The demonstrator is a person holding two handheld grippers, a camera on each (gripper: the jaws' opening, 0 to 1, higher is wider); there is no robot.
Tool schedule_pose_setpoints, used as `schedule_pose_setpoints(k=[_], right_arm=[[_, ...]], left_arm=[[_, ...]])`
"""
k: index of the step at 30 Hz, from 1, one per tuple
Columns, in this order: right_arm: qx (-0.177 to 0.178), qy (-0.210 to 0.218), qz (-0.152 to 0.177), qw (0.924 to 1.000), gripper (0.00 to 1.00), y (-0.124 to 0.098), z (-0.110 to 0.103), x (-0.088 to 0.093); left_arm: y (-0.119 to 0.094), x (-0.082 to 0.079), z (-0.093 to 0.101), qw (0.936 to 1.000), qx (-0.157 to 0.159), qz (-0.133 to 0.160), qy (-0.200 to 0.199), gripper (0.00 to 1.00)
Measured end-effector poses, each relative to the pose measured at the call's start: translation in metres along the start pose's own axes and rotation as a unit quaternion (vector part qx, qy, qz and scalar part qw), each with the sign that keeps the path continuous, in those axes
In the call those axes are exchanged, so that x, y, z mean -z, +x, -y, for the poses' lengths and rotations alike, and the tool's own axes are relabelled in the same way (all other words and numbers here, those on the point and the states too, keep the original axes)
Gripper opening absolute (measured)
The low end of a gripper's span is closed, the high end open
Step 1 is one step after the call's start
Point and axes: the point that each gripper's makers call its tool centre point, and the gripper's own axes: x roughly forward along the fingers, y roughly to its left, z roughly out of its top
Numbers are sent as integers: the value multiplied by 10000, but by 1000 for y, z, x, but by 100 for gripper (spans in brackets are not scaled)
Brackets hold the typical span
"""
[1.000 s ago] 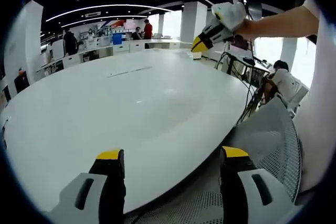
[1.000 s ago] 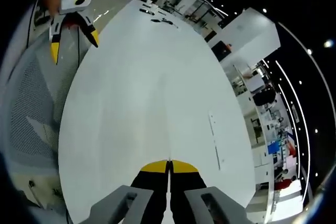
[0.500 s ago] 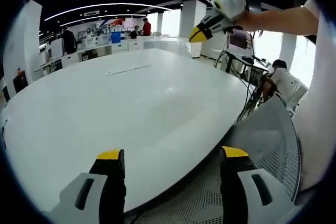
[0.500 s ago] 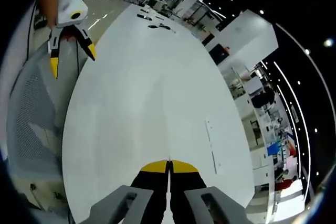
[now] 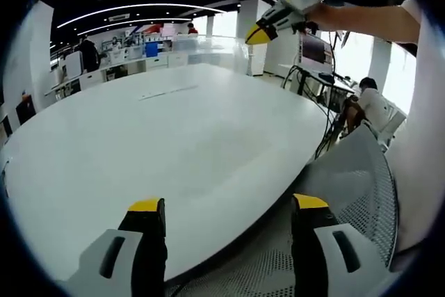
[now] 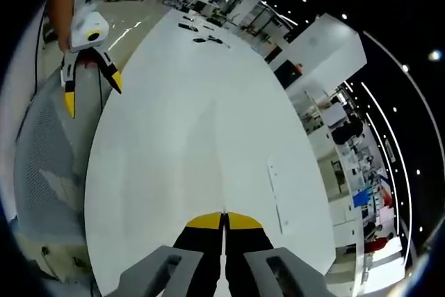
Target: Arrange the food packaging bags into a neat stack by flattening each bag and aligning their edges.
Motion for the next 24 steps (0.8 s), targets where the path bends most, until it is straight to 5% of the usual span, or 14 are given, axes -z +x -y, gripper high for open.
schedule_pose_setpoints(k=[24], right_arm=[[-85,72,184,9998,0,-14,3,-29]], left_arm=[[-1,-2,2,9999,71,-52,-102,71]])
